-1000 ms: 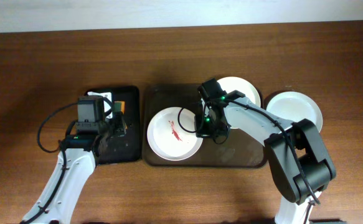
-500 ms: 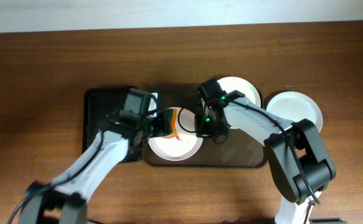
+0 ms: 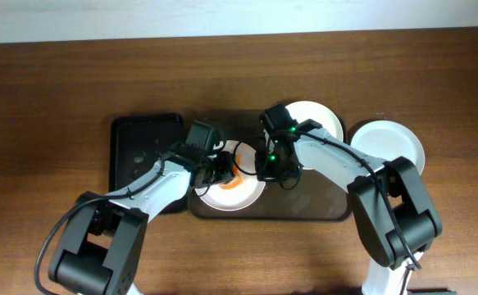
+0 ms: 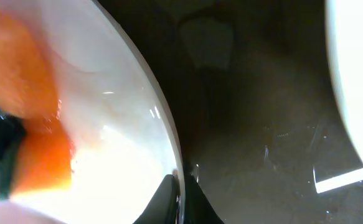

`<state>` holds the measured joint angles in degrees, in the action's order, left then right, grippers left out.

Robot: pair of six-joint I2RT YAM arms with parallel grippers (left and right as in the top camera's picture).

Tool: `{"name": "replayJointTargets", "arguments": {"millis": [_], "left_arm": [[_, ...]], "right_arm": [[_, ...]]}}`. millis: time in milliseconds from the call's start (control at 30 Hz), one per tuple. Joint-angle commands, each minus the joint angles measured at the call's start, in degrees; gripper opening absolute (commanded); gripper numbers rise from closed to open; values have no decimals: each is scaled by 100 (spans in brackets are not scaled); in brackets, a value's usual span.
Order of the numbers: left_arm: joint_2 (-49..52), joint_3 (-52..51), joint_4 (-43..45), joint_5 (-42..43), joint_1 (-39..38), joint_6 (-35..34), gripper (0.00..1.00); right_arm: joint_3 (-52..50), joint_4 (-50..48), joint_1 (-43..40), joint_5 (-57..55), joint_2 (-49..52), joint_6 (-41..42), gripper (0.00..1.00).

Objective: Clean dirty plates on tray and stack at the side
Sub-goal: 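Scrub the pink plate with the sponge in the left gripper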

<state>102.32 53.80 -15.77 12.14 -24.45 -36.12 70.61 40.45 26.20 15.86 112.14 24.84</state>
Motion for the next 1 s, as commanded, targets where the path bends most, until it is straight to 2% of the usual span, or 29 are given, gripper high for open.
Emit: {"name": "replayJointTargets", "arguments": {"millis": [0, 67, 100, 167, 300, 367, 567, 667, 767, 833, 867, 900, 933, 967], "left_arm": [[118, -50, -446, -1069, 125, -35, 0], [-76, -26, -1032, -308, 125, -35, 0], [-240, -26, -1290, 763, 118, -33, 0], [-278, -26, -1244, 1711, 118, -33, 0], [-271, -28, -1034, 1963, 87, -35, 0], [-258, -28, -835, 1956, -188, -35, 0], [-203, -28, -699, 114, -481, -439, 0], [-203, -28, -673, -1381, -372, -435, 0], [-205, -22, -393, -1941, -118, -413, 0], [-219, 0, -398, -1897, 160, -380, 0], [-236, 0, -487, -1696, 203, -195, 0], [-273, 0, -728, -1067, 212, 153, 0], [-284, -2, -1025, 168, 105, 457, 0], [-284, -2, -1043, 1093, 20, 476, 0]], "right_arm": [[-83, 164, 37, -262, 105, -59, 6], [-85, 291, 37, -308, 105, -57, 4], [-85, 286, 37, -306, 105, -57, 4], [-85, 284, 37, -304, 105, -57, 4], [-83, 282, 37, -302, 105, -57, 4], [-83, 282, 37, -302, 105, -57, 4], [-83, 306, 37, -299, 105, -57, 4], [-83, 308, 37, -299, 105, -57, 4], [-83, 310, 37, -278, 105, -57, 4], [-83, 310, 37, -280, 105, -59, 4], [-83, 310, 37, -280, 105, -59, 4], [-83, 310, 37, -280, 105, -59, 4], [-83, 310, 37, -282, 105, -57, 4], [-83, 310, 37, -282, 105, -59, 4]]}}
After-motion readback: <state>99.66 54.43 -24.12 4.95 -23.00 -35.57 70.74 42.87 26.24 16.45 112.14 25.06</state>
